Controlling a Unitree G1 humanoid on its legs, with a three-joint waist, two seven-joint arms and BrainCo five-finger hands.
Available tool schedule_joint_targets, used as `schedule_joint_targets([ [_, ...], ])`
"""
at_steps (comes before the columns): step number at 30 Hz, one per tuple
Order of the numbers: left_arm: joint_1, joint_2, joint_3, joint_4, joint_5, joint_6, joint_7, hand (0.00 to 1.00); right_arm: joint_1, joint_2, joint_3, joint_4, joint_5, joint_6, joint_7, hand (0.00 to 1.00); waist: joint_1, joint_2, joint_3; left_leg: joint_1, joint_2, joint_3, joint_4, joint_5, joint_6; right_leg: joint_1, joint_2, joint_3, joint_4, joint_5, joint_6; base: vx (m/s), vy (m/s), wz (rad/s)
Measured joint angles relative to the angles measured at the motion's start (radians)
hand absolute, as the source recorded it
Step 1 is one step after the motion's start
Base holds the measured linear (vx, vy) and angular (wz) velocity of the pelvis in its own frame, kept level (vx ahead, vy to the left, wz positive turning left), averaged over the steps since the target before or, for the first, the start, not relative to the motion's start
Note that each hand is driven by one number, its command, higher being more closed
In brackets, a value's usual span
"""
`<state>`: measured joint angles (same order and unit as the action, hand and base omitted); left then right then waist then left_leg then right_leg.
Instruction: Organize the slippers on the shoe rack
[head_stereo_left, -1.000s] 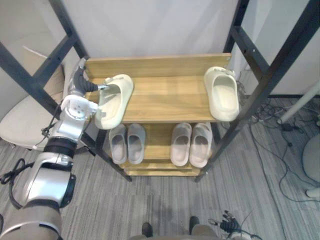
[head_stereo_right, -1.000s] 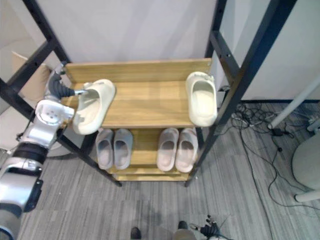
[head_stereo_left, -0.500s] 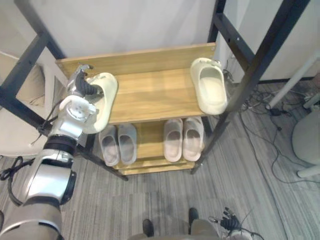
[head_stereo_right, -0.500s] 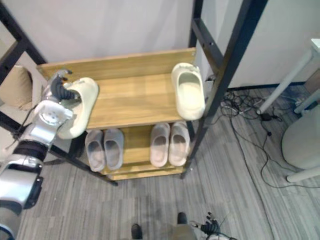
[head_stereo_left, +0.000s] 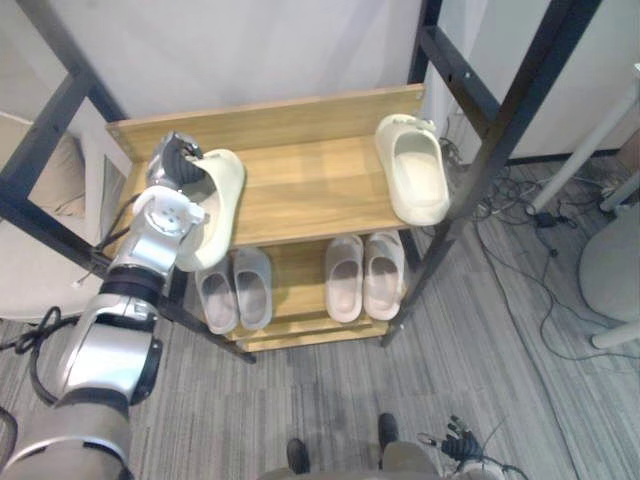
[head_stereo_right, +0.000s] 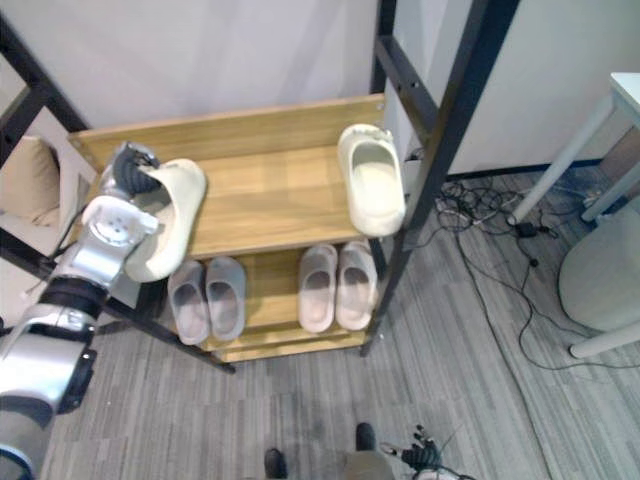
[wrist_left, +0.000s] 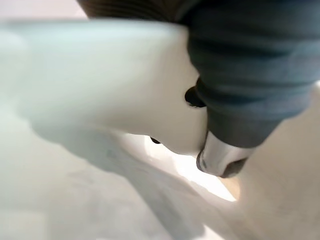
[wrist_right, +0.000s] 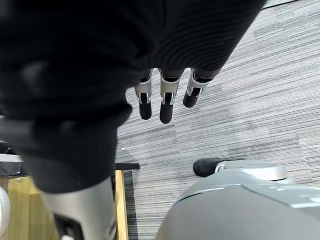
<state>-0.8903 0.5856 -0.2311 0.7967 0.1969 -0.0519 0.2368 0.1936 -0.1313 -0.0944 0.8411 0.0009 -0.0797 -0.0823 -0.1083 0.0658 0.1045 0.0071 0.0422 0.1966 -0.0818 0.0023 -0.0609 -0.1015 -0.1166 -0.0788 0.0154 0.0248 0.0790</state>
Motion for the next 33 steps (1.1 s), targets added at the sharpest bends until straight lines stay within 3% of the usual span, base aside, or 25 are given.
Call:
schedule_joint_targets([
  [7,0.001,-0.078,-0.045,-0.098,-0.001,-0.004,0.005,1.00,-0.011,-0.009,0.022,0.000,0.000,0.000,0.000,0.00,-0.014,0.005,0.003,-0.004,-0.003,-0.002,0.001,0.001,0.001,0.006,0.000,-0.001,-0.023,0.015,0.001,-0.01,0.000,-0.01],
  [19,0.001,-0.162,-0.042,-0.117,0.005,0.002,0.069,1.00,-0.031,-0.022,0.021,0.000,0.000,0.003,-0.009,0.00,-0.038,0.029,0.015,0.012,0.001,0.023,-0.007,0.000,0.000,0.030,0.009,0.026,-0.080,0.049,-0.003,-0.01,-0.007,-0.06],
  [27,-0.033,-0.162,0.015,-0.063,0.017,0.023,0.092,1.00,-0.040,-0.025,0.020,-0.001,0.002,0.010,-0.017,0.00,-0.040,0.038,0.018,0.015,0.003,0.089,-0.019,-0.001,-0.001,0.002,0.020,0.090,-0.103,0.079,-0.004,-0.03,-0.014,-0.25],
  [33,-0.062,-0.222,0.046,-0.060,0.015,0.047,0.112,1.00,-0.040,-0.024,0.019,-0.002,0.010,0.011,-0.020,0.00,-0.043,0.039,0.018,0.008,0.003,0.099,-0.018,-0.001,-0.001,-0.015,0.019,0.106,-0.094,0.081,-0.002,-0.02,-0.018,-0.06],
])
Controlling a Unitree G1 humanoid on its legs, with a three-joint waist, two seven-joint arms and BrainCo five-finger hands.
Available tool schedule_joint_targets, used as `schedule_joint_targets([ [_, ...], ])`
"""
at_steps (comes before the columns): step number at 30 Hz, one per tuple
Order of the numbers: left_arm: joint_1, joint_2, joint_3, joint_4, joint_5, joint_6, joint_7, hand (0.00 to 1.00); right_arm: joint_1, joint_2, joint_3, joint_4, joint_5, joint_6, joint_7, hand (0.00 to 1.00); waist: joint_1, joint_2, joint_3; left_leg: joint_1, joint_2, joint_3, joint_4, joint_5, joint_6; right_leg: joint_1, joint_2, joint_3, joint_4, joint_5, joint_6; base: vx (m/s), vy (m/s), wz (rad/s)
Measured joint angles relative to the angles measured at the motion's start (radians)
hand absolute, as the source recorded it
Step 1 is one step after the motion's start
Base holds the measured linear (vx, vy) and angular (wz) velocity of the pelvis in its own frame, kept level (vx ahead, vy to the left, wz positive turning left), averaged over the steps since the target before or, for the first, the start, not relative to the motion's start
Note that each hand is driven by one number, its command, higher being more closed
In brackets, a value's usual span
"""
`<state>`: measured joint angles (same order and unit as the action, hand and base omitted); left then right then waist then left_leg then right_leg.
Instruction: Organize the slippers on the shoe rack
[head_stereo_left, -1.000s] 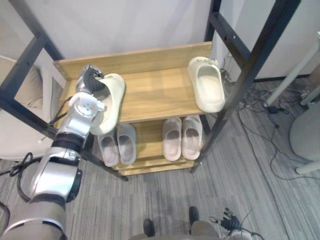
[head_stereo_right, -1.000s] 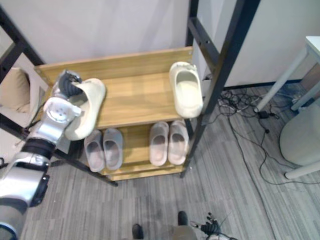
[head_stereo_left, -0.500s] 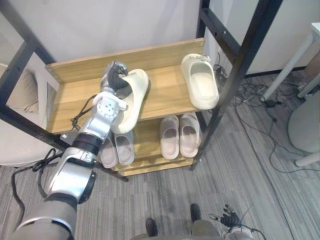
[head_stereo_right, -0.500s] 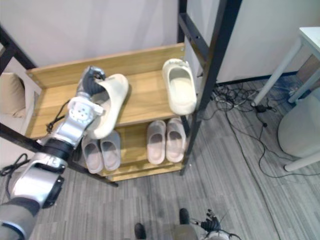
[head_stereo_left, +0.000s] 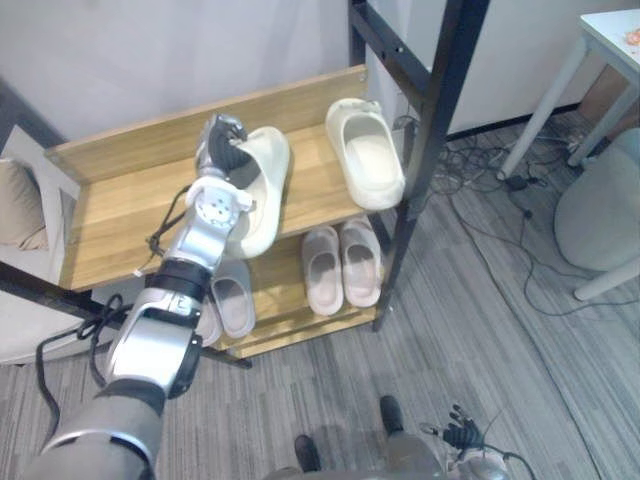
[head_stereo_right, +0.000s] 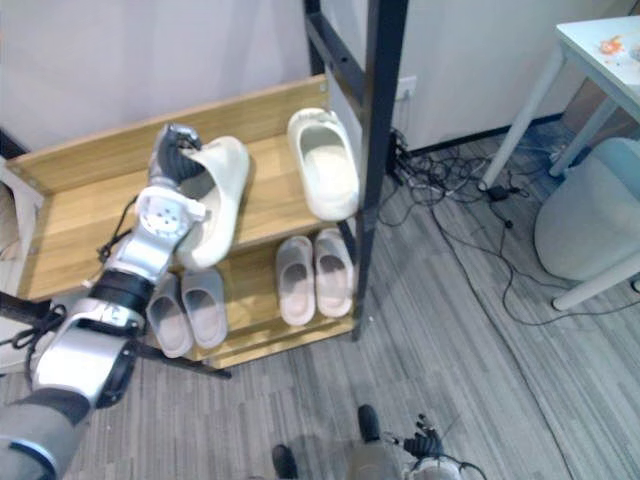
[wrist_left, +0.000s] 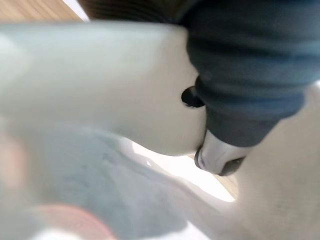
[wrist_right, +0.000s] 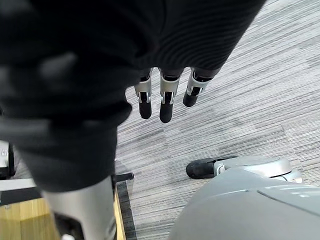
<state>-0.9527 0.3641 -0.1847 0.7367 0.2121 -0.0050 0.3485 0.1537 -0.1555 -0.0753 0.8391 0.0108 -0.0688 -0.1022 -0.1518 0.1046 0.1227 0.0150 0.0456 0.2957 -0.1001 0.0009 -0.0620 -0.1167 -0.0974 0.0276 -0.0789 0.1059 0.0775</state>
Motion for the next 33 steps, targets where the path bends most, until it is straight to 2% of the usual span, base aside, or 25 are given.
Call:
schedule_joint_targets([
  [7,-0.057,-0.075,-0.001,0.029,-0.001,0.012,0.001,1.00,0.001,0.001,0.000,-0.009,0.011,0.001,-0.005,0.00,-0.003,0.002,0.001,-0.016,-0.002,0.002,0.009,-0.002,0.003,-0.022,-0.004,0.006,0.017,-0.003,0.004,-0.01,-0.007,-0.01],
  [8,-0.058,-0.077,-0.001,0.033,-0.002,0.012,0.001,0.00,0.003,0.001,0.000,-0.013,0.011,0.001,-0.006,0.00,-0.004,0.003,0.002,-0.015,-0.002,0.004,0.010,-0.002,0.003,-0.022,-0.004,0.009,0.018,-0.003,0.004,-0.02,-0.023,-0.08],
  [20,-0.077,-0.150,0.034,0.062,-0.019,0.015,0.022,0.00,0.016,0.004,-0.006,-0.039,0.019,0.009,-0.017,0.00,-0.003,0.005,0.002,-0.014,-0.002,0.013,0.014,-0.004,0.006,-0.025,-0.008,0.018,0.021,-0.001,0.008,0.00,-0.003,-0.01],
  [26,-0.077,-0.153,0.046,0.070,-0.052,0.017,0.020,0.00,0.019,0.013,-0.032,-0.039,0.032,0.011,-0.017,0.00,-0.002,0.009,-0.001,-0.013,-0.004,0.013,0.015,-0.004,0.006,-0.024,-0.010,0.019,0.021,0.001,0.010,0.00,-0.005,-0.01],
  [33,-0.082,-0.162,0.046,0.126,-0.108,0.011,0.017,0.00,0.017,0.009,-0.043,-0.037,0.033,0.015,-0.020,0.00,-0.004,0.030,-0.011,0.004,-0.005,-0.005,0.013,-0.002,0.005,0.016,-0.006,-0.011,-0.009,0.013,0.006,-0.01,-0.032,0.07],
])
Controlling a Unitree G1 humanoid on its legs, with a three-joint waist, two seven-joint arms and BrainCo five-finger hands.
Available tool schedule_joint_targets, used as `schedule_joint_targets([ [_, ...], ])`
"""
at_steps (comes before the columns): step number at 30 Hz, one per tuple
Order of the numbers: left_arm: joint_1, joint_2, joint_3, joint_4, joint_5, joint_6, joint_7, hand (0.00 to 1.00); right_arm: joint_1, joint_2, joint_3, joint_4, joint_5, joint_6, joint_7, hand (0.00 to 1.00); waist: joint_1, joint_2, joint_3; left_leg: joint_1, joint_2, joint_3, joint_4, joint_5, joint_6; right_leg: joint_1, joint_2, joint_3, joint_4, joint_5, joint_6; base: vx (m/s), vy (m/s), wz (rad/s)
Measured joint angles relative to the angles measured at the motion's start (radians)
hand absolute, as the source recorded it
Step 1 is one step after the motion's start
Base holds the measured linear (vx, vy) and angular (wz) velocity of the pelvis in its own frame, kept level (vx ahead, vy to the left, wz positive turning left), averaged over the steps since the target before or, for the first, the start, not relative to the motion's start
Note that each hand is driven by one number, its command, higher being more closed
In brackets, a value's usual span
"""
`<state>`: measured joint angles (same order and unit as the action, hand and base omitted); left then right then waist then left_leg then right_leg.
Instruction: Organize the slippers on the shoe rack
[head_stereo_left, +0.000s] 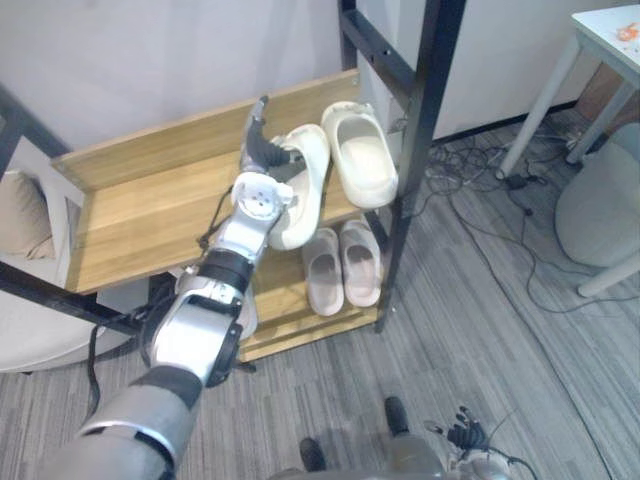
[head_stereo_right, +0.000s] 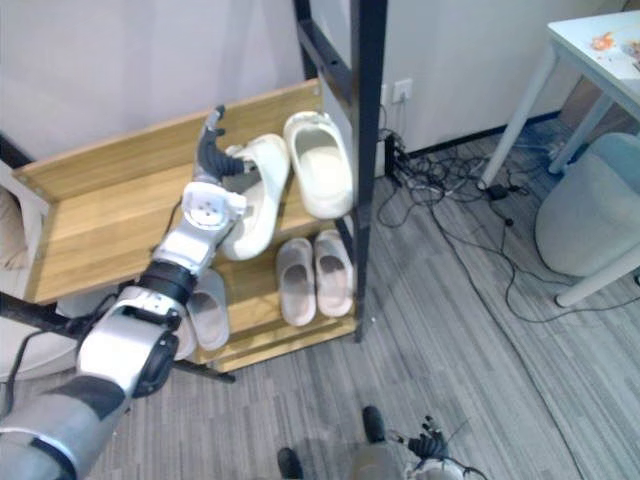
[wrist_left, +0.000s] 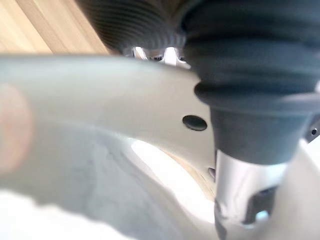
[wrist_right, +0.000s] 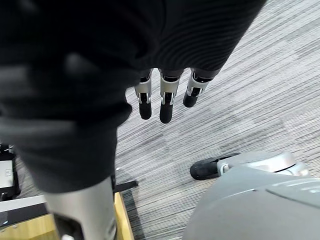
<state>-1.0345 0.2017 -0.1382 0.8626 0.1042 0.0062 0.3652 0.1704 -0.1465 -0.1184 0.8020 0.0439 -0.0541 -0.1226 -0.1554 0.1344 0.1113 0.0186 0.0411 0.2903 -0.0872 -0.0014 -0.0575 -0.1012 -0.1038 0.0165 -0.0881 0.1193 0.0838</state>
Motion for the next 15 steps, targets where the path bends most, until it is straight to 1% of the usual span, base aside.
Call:
schedule_joint_targets([
  [3,-0.002,-0.001,-0.001,0.020,-0.029,-0.001,-0.004,0.00,-0.004,-0.005,0.000,0.001,0.003,0.007,0.000,0.00,0.000,0.011,-0.008,0.001,0.001,-0.003,-0.003,0.002,-0.001,0.001,0.000,-0.006,0.000,0.001,-0.001,-0.01,-0.022,0.02],
  [11,-0.026,-0.003,-0.018,0.040,-0.016,0.006,-0.061,0.00,-0.005,-0.006,0.000,0.003,0.018,0.015,0.000,0.00,0.001,0.012,-0.009,-0.002,0.001,-0.019,-0.002,0.007,0.001,0.006,-0.008,-0.009,0.000,0.001,0.001,-0.02,-0.024,0.06],
  [15,-0.046,-0.017,-0.038,0.055,-0.017,0.012,-0.067,0.00,-0.003,-0.006,0.000,0.004,0.037,0.015,0.000,0.00,0.009,0.011,-0.010,-0.001,0.001,-0.026,0.002,0.007,0.001,0.012,-0.010,-0.016,0.000,0.001,0.002,-0.01,-0.019,0.05],
])
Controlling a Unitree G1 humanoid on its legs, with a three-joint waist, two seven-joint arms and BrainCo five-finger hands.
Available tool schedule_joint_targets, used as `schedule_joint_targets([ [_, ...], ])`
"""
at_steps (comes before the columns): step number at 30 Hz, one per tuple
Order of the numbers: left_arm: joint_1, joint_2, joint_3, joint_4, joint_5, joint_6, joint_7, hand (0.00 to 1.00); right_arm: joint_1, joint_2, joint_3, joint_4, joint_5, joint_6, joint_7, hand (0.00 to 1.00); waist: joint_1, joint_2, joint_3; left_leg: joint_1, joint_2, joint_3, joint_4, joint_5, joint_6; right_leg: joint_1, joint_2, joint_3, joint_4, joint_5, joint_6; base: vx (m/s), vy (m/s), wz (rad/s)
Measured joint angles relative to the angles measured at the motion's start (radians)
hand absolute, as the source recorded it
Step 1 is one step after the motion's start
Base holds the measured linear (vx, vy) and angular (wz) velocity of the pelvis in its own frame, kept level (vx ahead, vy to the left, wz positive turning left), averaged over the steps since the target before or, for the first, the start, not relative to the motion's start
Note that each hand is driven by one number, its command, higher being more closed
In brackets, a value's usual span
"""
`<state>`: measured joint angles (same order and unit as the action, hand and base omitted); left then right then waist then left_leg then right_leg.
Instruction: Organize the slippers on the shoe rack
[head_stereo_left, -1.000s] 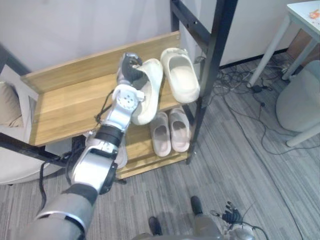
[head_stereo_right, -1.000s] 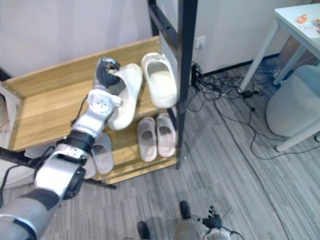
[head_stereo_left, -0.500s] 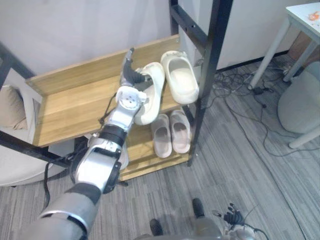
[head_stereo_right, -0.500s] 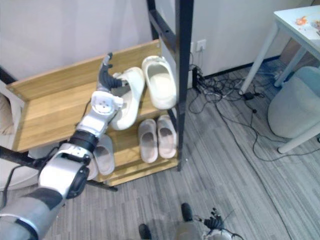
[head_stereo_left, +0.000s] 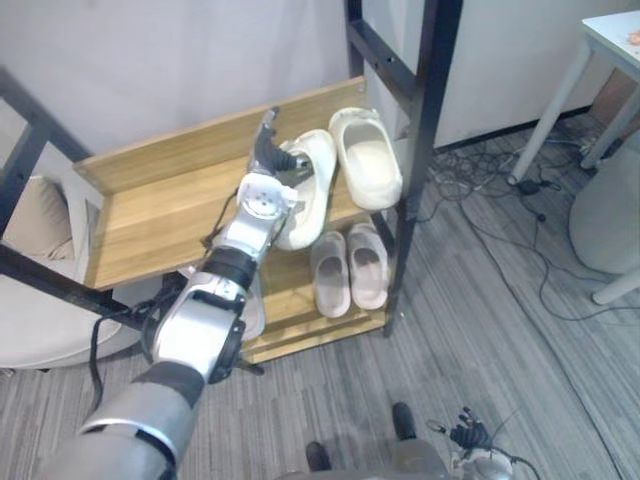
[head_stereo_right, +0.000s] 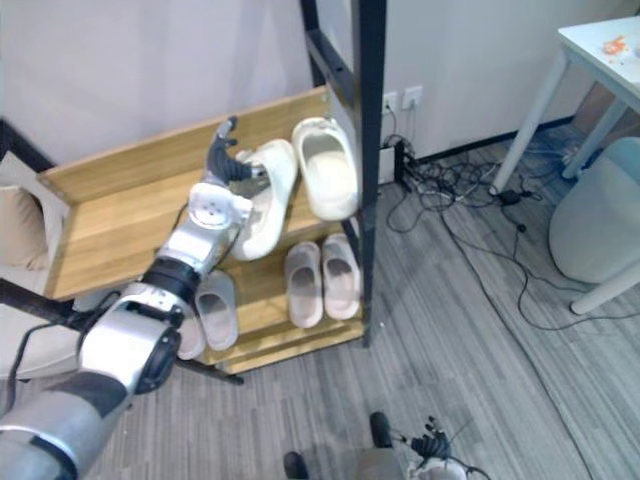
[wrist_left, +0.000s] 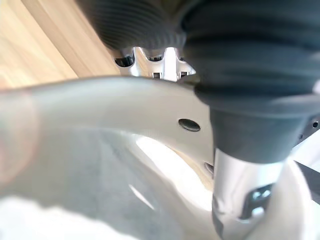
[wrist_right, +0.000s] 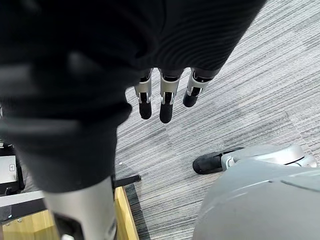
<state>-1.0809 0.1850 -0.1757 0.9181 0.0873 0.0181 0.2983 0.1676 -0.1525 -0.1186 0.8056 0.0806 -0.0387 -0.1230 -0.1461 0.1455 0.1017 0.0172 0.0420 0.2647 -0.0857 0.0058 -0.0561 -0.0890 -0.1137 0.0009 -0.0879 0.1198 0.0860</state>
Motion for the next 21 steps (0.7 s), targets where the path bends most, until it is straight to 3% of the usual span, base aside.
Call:
schedule_joint_targets([
  [9,-0.006,-0.045,-0.013,0.000,-0.001,0.000,-0.022,0.00,-0.003,0.000,0.001,0.000,0.002,0.000,0.000,0.00,0.010,0.001,-0.004,0.000,-0.001,-0.016,0.001,0.002,0.003,0.009,-0.003,-0.018,0.000,-0.001,0.001,-0.01,-0.017,0.04],
  [21,-0.008,-0.042,-0.020,0.002,-0.001,0.001,-0.019,0.00,-0.012,0.000,0.009,0.037,0.007,0.000,0.003,0.00,0.013,-0.008,-0.036,0.001,-0.005,-0.035,0.002,0.006,0.004,0.020,-0.007,-0.039,0.000,-0.004,0.004,-0.01,-0.012,0.04],
])
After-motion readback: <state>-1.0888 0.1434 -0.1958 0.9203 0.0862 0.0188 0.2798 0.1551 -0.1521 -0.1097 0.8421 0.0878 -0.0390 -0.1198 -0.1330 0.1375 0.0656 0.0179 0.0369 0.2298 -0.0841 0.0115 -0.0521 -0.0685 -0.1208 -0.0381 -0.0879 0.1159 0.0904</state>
